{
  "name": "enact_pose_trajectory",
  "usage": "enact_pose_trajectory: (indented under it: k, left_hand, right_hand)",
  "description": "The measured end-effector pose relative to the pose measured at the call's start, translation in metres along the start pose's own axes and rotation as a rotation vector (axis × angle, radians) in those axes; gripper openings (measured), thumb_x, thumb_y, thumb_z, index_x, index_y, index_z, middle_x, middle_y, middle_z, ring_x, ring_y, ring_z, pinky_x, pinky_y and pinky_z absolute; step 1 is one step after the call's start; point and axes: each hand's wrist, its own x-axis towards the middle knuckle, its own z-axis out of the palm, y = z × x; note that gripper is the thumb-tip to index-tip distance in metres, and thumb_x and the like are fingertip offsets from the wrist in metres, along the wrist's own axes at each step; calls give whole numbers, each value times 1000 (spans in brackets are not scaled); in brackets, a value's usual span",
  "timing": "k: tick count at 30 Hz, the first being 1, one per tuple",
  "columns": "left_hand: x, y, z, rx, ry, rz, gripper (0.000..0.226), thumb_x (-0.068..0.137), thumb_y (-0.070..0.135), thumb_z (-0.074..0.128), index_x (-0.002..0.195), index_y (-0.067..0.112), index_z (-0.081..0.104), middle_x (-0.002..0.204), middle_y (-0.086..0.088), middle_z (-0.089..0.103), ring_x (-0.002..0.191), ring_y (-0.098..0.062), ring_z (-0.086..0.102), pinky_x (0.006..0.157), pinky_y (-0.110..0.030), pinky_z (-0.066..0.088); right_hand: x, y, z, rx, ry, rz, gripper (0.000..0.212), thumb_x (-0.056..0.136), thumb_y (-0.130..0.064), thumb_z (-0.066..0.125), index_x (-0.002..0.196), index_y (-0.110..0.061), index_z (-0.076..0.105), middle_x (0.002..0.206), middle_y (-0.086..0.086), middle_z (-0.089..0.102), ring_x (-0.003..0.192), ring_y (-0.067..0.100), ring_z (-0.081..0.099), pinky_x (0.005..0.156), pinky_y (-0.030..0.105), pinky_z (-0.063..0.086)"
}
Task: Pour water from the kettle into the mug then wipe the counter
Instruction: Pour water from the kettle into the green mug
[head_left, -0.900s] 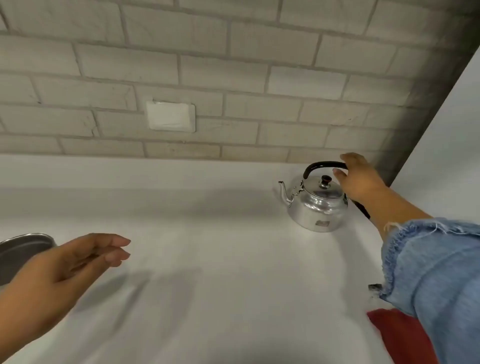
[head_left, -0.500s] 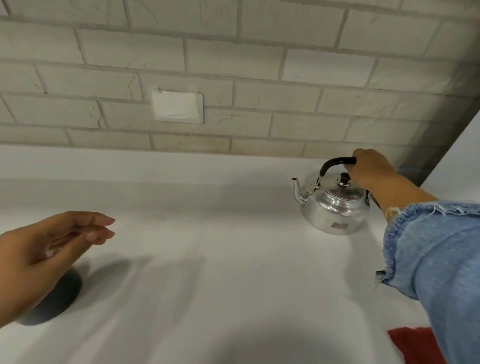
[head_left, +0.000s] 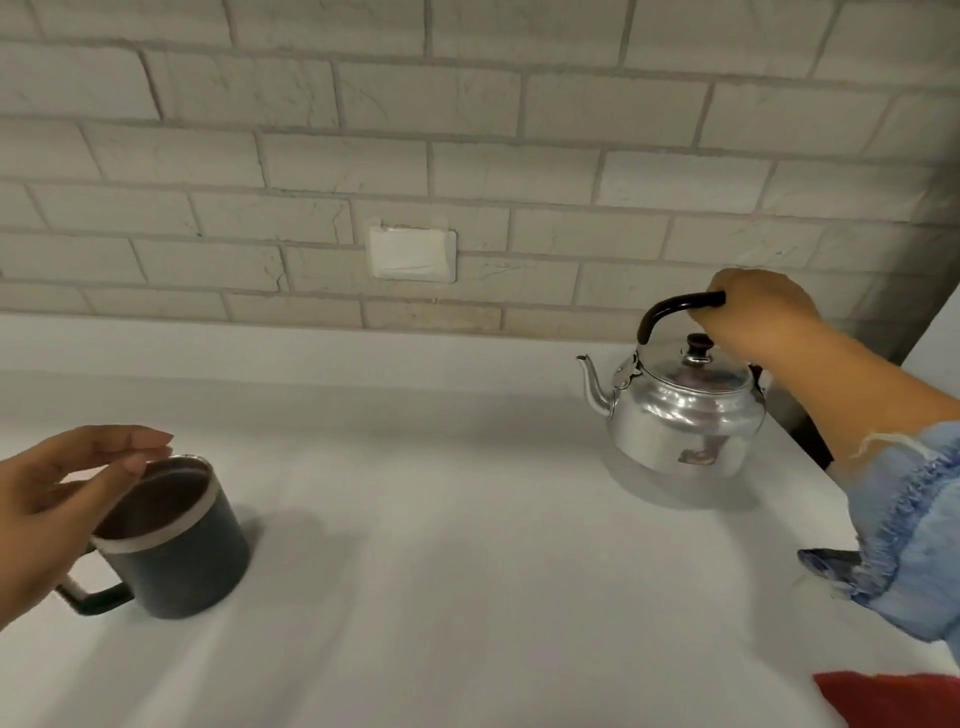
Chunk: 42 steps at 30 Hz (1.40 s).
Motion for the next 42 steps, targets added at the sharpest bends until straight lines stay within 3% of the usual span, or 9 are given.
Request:
enact_pose_trajectory:
  k: [3,6,9,14,18,24,32,42]
  left_hand:
    - [-33,53,-18,13,53,-57,18,87,39,57,105,39,60,106,14,62,100,-15,58,89,-43,46]
    - [-48,54,-26,106,176,-143,17,88,38,52,100,48,60,116,9,60,106,-25,59,89,-53,49]
    - [-59,50,-27,125,158,-222,21,87,31,57,94,51,59,117,0,63,110,-28,57,91,-53,48]
    - [-66,64,-26,97,75,-181,25,86,21,60,111,21,61,105,1,64,93,-16,57,86,-38,44]
    - [-63,54,-32,29,-2,-211,24,81,23,67,105,23,62,92,5,69,82,-11,61,75,-27,42]
    - [-62,44,-38,-41,-87,-186,15,79,21,70,89,31,65,85,10,69,80,-6,62,77,-25,45]
    - [-52,39,-43,-48,-162,-124,15,80,18,70,79,32,65,78,15,67,77,-4,62,66,-19,42]
    - [-48,35,-43,-46,-193,-89,20,79,19,70,76,36,61,77,17,65,74,-1,60,63,-14,40]
  right_hand:
    - [-22,-39,-25,4,14,-77,30,89,-33,51,63,-17,47,61,4,52,55,19,47,48,27,28]
    - [-50,-79,-40,63,31,-154,30,87,-38,54,64,-20,47,66,4,54,63,21,49,48,27,30]
    - [-77,-118,-46,226,3,-196,25,83,-38,62,72,-17,57,69,3,55,65,20,48,49,27,31]
    - [-121,-180,-54,373,-173,-220,34,78,-42,71,72,-11,59,59,2,48,53,17,42,49,26,30]
    - [-146,-227,-54,407,-261,-249,36,74,-40,76,75,-8,61,58,2,47,54,17,42,52,27,32]
    - [-173,-275,-56,486,-327,-333,23,73,-40,77,87,-27,63,69,-3,54,56,11,45,55,25,37]
    - [-190,-314,-58,369,-383,-389,19,84,-39,66,103,-42,67,76,-12,56,64,5,52,55,17,36]
    - [-194,-333,-62,263,-372,-427,23,86,-38,64,109,-40,68,77,-25,47,67,0,48,61,14,39]
